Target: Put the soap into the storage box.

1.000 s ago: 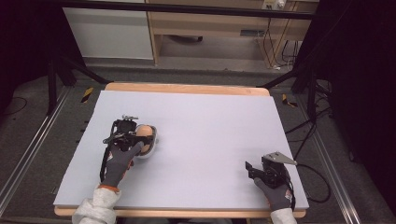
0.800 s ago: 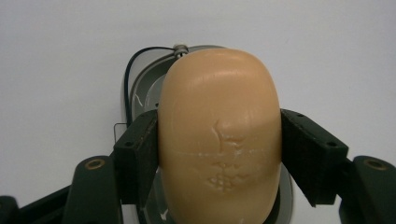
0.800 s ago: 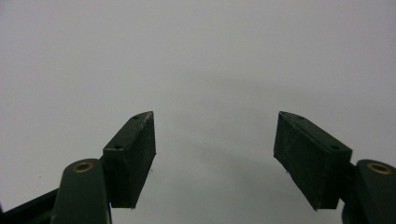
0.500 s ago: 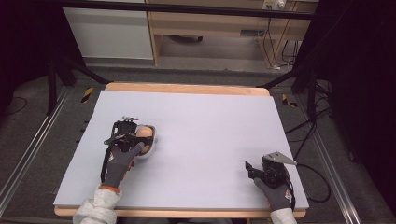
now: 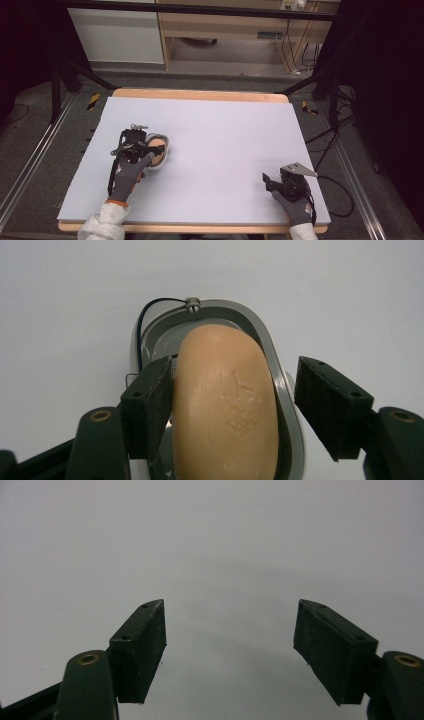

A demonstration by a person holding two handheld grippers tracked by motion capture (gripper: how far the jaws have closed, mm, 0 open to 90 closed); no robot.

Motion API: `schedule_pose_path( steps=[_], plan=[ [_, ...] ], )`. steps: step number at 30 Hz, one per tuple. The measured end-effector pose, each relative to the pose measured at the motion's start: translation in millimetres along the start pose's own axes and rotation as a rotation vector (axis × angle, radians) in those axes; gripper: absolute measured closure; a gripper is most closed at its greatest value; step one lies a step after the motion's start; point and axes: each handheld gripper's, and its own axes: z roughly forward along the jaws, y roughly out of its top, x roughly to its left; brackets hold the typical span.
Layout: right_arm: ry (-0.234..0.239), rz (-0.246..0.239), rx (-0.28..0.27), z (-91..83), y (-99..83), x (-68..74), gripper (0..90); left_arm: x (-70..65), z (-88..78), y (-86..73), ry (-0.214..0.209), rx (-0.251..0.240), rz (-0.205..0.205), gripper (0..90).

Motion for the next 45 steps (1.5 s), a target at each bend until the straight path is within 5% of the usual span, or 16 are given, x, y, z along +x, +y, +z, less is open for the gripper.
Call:
schedule_pose_path(
  steps=[10, 18, 31, 45],
  plan=[
    [0.000, 0.001, -0.001, -0.1, 0.0, 0.0, 29.0, -12.1, -16.7, 4.1, -0.017, -0.075, 0.043, 30.1],
    [0.003, 0.008, -0.004, -0.7, 0.0, 0.2, 29.0, -6.3, -30.9, 2.3, -0.059, -0.151, 0.053, 29.0],
    [-0.005, 0.020, -0.018, -1.2, -1.0, -1.3, 28.3, 27.8, -60.6, -20.4, -0.045, -0.283, 0.047, 24.0],
    [-0.027, 0.028, -0.028, -1.6, -4.5, -7.6, 27.2, 69.9, -65.7, -64.2, 0.027, -0.318, 0.011, 23.5]
  ],
)
